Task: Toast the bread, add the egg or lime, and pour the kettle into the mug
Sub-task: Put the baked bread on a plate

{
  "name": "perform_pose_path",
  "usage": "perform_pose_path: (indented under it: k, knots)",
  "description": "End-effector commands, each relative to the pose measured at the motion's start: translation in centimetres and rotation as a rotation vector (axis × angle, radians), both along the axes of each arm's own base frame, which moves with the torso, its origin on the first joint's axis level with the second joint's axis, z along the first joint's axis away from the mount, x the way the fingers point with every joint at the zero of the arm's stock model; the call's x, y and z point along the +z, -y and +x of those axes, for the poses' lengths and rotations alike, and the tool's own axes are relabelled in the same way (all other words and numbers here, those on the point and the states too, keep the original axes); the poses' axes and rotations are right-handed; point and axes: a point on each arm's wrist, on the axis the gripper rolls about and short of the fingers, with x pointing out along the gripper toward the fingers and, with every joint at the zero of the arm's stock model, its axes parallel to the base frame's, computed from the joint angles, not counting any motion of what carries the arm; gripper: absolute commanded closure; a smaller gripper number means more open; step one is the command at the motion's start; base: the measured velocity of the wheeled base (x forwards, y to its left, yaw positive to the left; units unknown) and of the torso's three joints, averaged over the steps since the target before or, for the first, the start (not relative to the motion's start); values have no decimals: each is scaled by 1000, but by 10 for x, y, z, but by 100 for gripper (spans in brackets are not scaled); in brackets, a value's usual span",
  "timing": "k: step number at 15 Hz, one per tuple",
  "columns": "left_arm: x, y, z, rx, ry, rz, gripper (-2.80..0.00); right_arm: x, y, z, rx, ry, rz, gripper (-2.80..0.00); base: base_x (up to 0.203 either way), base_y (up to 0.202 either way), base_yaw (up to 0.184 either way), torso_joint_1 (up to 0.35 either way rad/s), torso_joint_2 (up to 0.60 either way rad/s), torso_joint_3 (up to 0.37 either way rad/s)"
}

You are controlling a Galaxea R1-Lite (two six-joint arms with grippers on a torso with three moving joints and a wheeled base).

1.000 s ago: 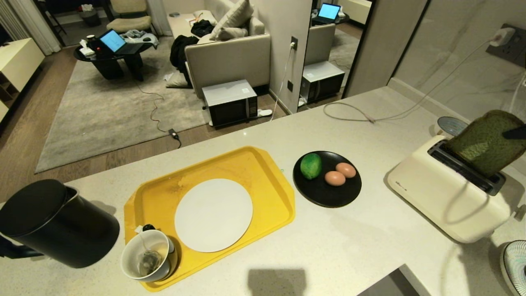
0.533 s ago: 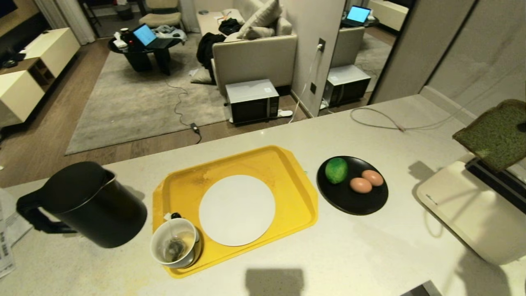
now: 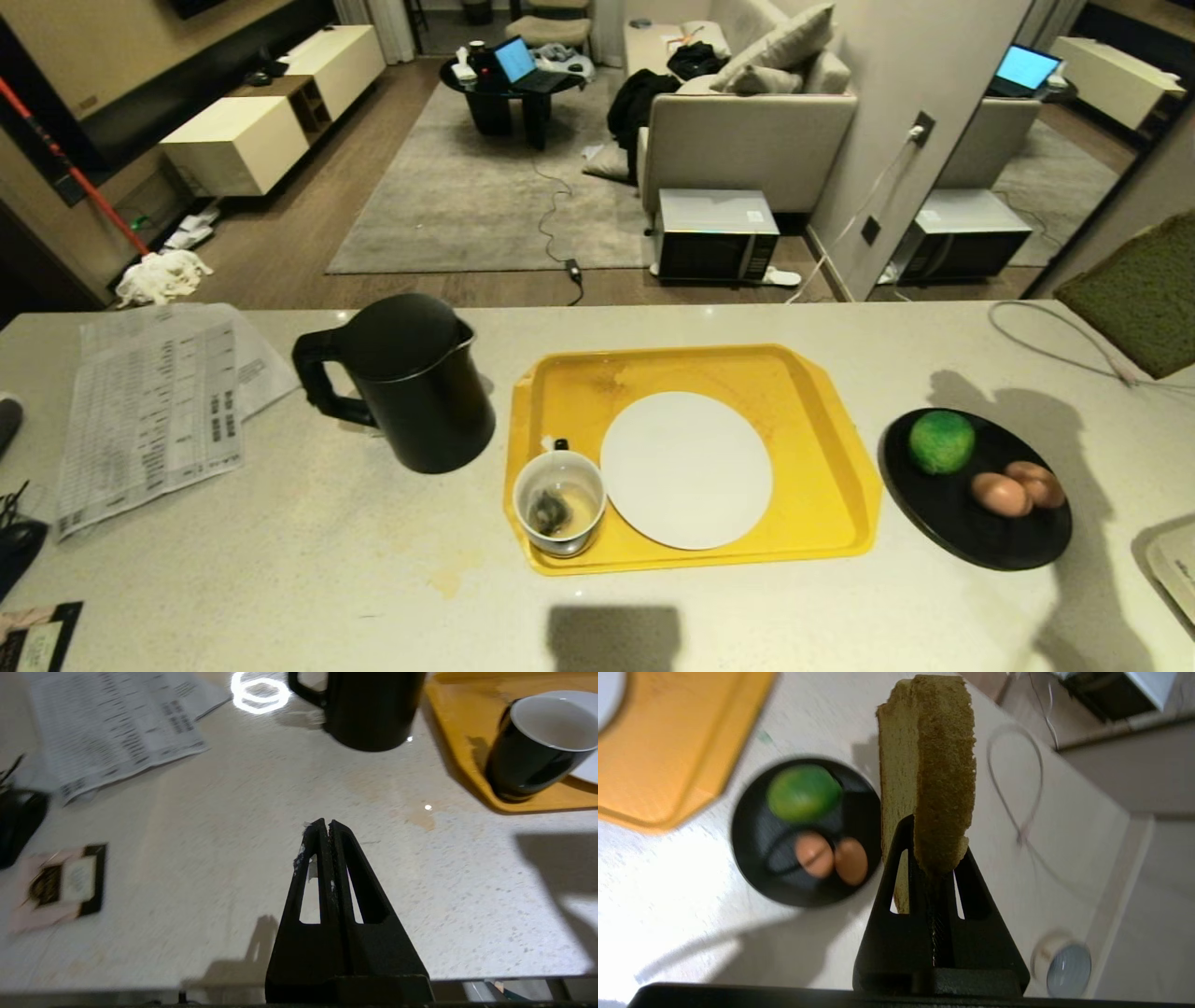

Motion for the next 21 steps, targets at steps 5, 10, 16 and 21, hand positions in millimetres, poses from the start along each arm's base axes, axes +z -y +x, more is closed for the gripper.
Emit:
perform_pose_path:
  k: [5, 10, 16, 21]
  knots:
    - [0, 0, 0, 0, 1, 0, 0, -1, -14, -14, 47, 2, -13, 0, 0, -2, 68, 1, 0, 3]
    - [0, 0, 0, 0, 1, 0, 0, -25, -53, -16, 178, -87, 41, 0, 0, 0, 0, 0, 0, 0]
    - [0, 0, 0, 0, 1, 0, 0, -69, -108, -2, 178, -299, 122, 0, 0, 0, 0, 0, 0, 0]
    - [0, 0, 0, 0, 1, 0, 0, -98, -152, 29, 162, -425, 76, 0, 0, 0, 0, 0, 0, 0]
